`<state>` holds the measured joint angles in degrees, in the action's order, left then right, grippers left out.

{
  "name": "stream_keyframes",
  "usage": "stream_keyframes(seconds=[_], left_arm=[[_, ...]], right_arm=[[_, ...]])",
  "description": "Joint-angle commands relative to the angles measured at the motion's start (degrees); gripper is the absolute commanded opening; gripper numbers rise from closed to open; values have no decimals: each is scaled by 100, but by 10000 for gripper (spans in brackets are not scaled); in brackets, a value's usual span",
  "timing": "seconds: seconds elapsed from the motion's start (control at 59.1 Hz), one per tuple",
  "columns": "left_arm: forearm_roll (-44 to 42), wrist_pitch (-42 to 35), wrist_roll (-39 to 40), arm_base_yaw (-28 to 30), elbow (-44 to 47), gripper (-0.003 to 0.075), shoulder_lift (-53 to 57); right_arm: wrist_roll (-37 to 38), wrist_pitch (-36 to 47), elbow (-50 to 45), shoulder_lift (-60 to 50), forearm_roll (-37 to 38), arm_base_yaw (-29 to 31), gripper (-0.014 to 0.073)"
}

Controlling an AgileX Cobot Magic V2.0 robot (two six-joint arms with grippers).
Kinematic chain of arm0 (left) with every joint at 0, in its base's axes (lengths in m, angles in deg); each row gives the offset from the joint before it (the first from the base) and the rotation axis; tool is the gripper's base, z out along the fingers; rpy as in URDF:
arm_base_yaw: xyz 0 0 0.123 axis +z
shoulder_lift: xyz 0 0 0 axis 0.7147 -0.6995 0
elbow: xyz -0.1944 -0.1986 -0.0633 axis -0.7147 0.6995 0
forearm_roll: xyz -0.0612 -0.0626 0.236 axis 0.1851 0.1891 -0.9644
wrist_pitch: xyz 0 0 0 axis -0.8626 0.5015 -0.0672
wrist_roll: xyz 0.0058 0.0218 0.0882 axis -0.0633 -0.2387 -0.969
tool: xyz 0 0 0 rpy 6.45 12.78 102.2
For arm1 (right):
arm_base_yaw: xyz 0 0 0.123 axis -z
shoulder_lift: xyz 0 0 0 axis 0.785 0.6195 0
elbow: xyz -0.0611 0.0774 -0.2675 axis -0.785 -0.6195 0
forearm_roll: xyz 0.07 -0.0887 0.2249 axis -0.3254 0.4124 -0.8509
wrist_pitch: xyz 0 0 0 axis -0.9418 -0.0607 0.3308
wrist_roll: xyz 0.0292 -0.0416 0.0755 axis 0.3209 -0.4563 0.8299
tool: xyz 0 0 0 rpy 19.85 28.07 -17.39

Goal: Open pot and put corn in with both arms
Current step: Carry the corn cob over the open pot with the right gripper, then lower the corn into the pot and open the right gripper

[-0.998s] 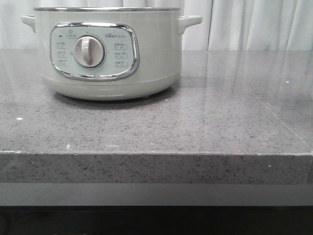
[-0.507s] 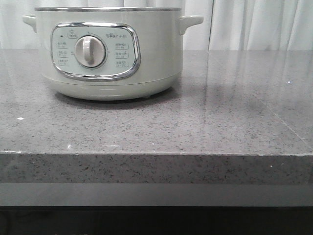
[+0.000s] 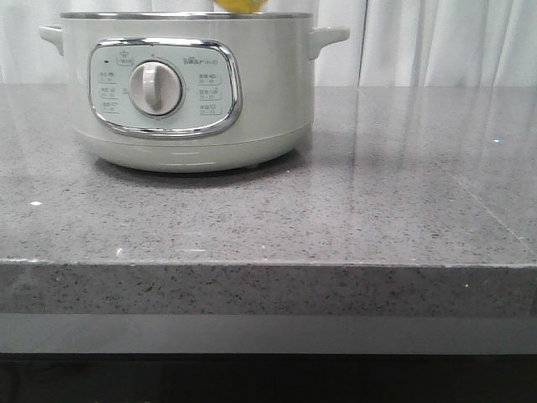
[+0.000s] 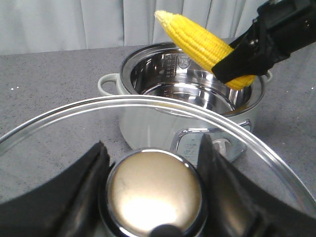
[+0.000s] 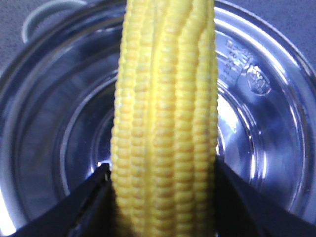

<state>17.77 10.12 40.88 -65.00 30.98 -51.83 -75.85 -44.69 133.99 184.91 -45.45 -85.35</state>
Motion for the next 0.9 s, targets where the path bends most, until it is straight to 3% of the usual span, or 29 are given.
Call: stream_keyframes(seconds=[0.0,0.271,0.524,0.879], left_arm=[[65,-781,40,12,-224,239,12],[65,-747,40,12,-224,239,12],[65,-712,40,12,-224,239,12],[65,-712,40,12,-224,239,12]], right_arm=[[-51,300,236,-207,138,9,290],[-51,257,236,-15,172,9,298],[-38,149,236,27,172,9,516],[381,-57,95,-482,172,14,519]])
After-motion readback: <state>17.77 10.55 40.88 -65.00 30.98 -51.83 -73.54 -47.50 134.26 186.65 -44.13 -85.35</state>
